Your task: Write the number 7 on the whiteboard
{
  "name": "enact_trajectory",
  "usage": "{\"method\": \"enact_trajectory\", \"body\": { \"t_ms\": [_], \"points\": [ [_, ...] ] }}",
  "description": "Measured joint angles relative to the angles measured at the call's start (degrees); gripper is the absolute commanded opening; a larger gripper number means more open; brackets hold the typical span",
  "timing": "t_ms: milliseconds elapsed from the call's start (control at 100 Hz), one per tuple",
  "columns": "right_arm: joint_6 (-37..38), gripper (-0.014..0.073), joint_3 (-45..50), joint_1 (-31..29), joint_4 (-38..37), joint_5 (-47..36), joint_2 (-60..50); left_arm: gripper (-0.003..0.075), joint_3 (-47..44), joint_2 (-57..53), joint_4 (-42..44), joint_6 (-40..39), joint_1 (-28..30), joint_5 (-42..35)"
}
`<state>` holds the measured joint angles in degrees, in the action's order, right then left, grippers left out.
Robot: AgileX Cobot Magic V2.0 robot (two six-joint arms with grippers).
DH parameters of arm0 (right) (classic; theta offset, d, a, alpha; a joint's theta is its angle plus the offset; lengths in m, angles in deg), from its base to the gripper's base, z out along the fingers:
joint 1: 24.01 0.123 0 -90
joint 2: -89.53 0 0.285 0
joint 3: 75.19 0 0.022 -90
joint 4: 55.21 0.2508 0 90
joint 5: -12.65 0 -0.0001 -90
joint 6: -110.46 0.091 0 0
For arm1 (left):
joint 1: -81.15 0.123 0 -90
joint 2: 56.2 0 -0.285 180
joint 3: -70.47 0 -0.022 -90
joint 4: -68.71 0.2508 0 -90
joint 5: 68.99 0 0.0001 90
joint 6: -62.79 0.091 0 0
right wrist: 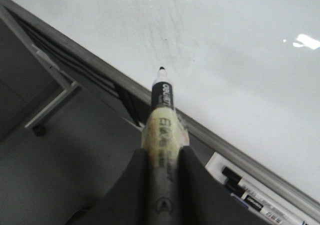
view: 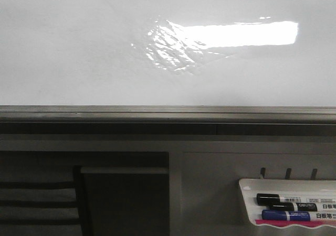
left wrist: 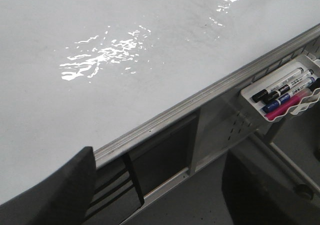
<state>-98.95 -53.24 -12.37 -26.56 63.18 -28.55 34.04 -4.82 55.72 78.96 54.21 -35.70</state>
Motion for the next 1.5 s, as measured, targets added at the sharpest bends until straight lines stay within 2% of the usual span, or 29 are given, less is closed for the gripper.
{"method": "enact_trajectory", "body": {
  "t_ms": [310,910,1200,1500],
  "points": [
    [0.6,-0.0034,-0.9,6.0,2.3,-7.8,7.0,0.0491,-0.2,0.6,-0.1,0.0,0.0,-0.3],
    [0.8,-0.0034,-3.1,6.6,3.5,-16.1,22.2,0.0491,-0.2,1.1,-0.1,0.0,0.0,-2.4],
    [0.8,-0.0034,-3.4,6.3,5.2,-16.1,23.7,0.0491,-0.2,1.1,-0.1,0.0,0.0,-3.0],
    [0.8,-0.0034,-3.4,-1.0,5.0,-9.2,21.4,0.0491,-0.2,1.1,-0.1,0.0,0.0,-3.0]
  ]
}}
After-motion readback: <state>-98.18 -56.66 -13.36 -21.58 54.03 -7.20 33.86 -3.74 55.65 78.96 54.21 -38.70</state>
